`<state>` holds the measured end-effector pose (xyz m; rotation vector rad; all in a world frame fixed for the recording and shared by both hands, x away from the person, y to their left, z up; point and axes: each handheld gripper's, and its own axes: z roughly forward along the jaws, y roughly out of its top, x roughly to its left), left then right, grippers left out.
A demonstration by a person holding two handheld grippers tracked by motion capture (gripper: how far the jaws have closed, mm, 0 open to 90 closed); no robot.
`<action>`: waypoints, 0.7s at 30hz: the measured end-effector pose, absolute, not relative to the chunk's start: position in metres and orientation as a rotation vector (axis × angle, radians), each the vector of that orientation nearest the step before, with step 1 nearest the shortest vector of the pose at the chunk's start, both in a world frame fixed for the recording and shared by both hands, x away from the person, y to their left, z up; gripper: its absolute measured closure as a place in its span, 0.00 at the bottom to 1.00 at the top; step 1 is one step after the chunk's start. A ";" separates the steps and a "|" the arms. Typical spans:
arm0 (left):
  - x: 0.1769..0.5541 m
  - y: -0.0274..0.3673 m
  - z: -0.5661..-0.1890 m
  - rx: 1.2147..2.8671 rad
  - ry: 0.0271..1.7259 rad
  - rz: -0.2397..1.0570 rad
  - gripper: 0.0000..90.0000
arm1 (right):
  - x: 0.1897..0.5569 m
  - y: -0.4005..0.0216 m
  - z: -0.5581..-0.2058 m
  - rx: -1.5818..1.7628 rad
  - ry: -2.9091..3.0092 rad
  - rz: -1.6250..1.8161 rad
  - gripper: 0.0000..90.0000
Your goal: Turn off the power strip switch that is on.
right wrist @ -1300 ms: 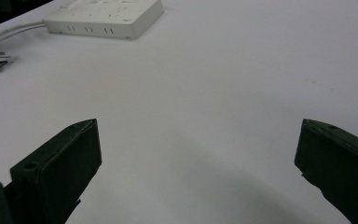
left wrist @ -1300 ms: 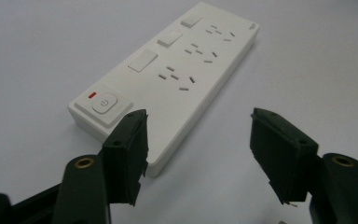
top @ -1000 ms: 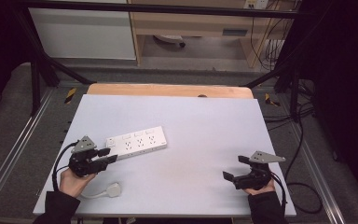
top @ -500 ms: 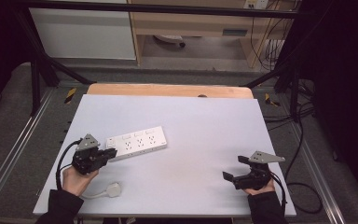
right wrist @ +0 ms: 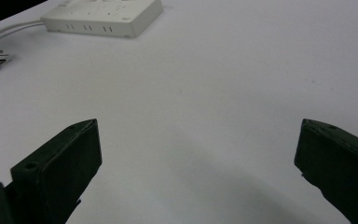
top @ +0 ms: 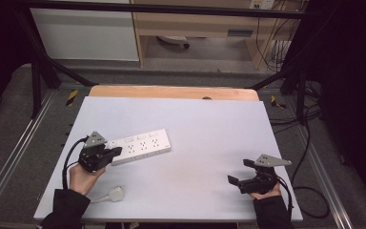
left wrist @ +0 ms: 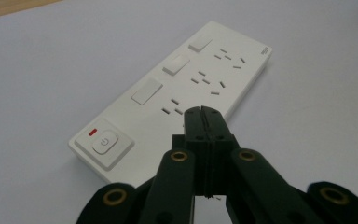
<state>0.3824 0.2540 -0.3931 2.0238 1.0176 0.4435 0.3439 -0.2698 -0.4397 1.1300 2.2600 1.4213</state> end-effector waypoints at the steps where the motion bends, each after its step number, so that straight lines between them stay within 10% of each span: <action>1: 0.384 0.253 -0.393 2.021 1.018 0.445 1.00 | 0.344 -0.270 -0.440 1.130 2.260 1.421 0.01; 21: 0.404 0.245 -0.395 2.017 1.040 0.479 1.00 | 0.344 -0.270 -0.440 1.131 2.268 1.411 0.01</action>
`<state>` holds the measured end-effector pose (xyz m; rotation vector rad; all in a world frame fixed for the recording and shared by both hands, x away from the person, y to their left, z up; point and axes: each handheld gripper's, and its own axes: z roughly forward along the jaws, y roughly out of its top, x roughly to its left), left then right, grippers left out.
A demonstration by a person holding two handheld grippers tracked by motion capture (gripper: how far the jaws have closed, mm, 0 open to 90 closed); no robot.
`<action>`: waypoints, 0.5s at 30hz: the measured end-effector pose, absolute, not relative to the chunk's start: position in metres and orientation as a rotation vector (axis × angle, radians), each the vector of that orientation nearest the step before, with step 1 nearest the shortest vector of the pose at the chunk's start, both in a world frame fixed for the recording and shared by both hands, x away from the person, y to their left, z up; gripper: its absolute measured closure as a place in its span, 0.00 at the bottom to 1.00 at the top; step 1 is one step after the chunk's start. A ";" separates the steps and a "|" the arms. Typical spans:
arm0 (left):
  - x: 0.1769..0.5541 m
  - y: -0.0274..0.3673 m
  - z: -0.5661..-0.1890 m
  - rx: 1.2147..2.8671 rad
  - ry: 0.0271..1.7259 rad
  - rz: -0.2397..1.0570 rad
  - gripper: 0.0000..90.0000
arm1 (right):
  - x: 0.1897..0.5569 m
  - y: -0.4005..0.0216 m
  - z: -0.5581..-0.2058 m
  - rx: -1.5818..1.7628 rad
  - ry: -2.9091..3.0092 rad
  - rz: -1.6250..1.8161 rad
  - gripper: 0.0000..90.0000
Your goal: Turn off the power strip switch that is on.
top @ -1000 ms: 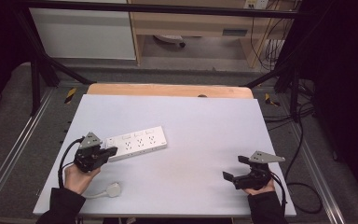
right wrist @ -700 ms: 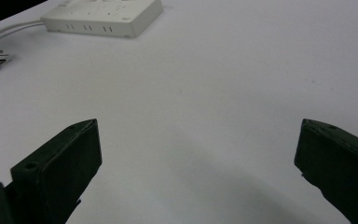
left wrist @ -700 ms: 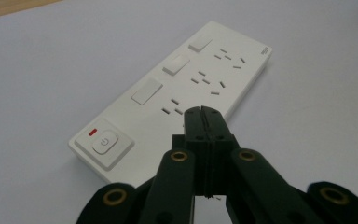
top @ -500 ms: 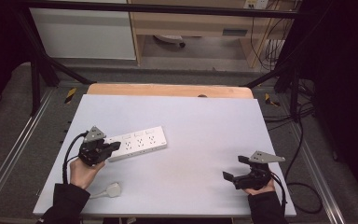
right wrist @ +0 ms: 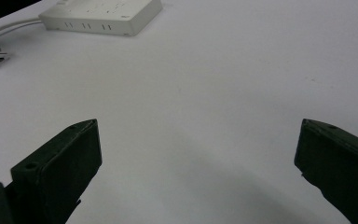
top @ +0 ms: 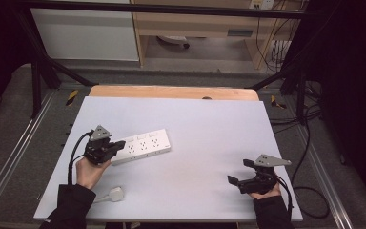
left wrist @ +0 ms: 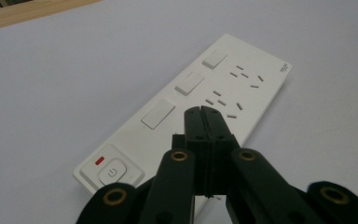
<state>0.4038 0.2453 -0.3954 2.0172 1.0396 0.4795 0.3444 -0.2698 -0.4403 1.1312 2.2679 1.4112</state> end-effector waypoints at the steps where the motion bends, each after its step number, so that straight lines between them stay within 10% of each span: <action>1: 0.405 0.245 -0.395 2.020 1.040 0.485 1.00 | 0.344 -0.270 -0.440 1.132 2.268 1.411 0.01; 15: 0.422 0.235 -0.399 2.036 1.061 0.496 1.00 | 0.344 -0.270 -0.440 1.134 2.268 1.405 0.01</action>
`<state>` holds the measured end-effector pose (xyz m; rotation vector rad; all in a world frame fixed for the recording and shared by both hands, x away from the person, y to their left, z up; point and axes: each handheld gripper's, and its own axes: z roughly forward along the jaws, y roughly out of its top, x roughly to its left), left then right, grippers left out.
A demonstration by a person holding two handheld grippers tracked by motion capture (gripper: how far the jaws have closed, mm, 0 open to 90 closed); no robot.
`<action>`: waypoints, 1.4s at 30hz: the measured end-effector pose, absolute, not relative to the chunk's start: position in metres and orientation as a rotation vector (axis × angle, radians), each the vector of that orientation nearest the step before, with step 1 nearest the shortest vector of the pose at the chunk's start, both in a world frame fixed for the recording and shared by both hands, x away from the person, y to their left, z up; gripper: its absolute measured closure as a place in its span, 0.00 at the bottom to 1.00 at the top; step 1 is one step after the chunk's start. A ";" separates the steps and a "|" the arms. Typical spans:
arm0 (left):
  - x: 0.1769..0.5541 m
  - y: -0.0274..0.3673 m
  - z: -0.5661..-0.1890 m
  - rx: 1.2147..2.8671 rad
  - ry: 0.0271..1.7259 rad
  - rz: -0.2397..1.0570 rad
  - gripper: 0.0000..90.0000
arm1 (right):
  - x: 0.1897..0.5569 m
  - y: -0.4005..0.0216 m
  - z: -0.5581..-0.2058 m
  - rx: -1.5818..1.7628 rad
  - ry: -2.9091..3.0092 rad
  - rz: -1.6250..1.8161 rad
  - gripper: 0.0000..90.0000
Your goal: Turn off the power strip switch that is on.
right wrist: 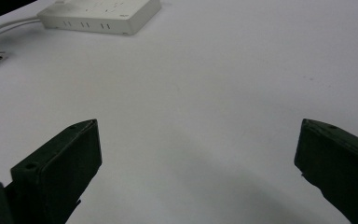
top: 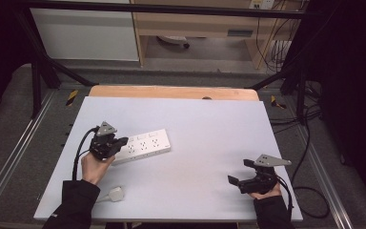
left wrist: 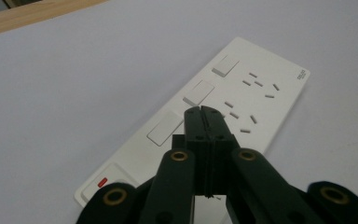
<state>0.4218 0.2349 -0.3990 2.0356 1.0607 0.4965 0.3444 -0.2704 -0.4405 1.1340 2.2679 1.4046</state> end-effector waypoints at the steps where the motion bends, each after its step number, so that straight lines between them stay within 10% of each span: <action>1: 0.423 0.234 -0.400 2.035 1.064 0.500 1.00 | 0.344 -0.270 -0.440 1.132 2.270 1.403 0.01; 42: 0.457 0.223 -0.424 2.041 1.137 0.500 1.00 | 0.344 -0.269 -0.441 1.127 2.276 1.396 0.02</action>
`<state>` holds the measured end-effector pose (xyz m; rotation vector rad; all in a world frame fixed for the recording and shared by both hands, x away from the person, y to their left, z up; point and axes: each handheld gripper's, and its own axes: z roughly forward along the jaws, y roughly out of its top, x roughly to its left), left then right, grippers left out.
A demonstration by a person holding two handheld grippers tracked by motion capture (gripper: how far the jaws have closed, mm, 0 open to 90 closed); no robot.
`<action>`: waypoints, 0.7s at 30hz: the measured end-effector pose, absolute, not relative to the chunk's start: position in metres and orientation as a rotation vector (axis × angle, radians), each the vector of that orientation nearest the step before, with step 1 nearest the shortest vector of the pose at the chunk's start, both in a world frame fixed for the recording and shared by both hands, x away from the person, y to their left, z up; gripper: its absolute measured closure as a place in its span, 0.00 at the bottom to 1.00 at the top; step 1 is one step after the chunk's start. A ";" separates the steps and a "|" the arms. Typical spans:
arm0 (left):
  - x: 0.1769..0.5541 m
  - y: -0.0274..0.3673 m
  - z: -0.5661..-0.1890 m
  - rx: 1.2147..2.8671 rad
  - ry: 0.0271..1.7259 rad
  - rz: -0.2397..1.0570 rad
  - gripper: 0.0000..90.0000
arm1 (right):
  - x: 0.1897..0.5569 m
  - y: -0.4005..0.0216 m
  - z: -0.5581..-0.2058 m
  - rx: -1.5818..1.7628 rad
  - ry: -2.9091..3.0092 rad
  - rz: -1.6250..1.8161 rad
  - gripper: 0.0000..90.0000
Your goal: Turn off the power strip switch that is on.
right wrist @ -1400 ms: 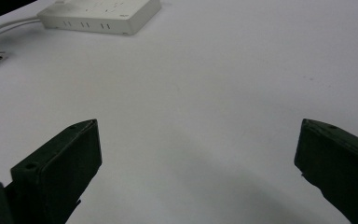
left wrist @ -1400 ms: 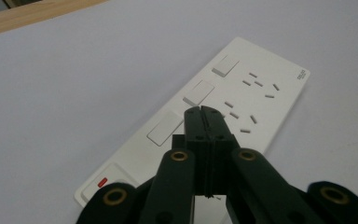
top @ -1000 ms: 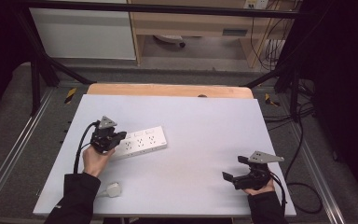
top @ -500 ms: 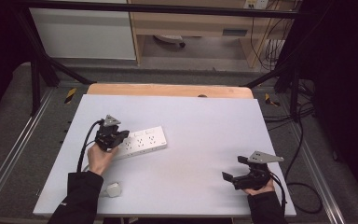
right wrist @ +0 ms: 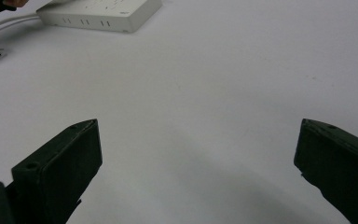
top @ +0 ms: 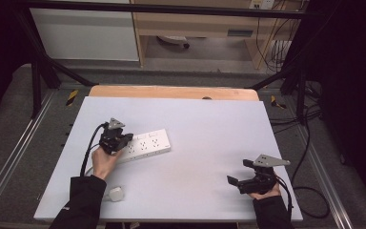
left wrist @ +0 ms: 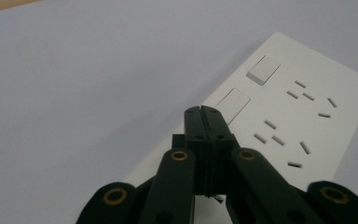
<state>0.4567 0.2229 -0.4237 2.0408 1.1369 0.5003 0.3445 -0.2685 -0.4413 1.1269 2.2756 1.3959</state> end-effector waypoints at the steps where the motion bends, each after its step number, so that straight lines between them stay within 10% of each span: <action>1: 0.457 0.222 -0.424 2.042 1.137 0.500 1.00 | 0.344 -0.269 -0.441 1.127 2.276 1.396 0.02; 21: 0.457 0.219 -0.428 2.039 1.139 0.516 1.00 | 0.345 -0.268 -0.442 1.127 2.277 1.394 0.02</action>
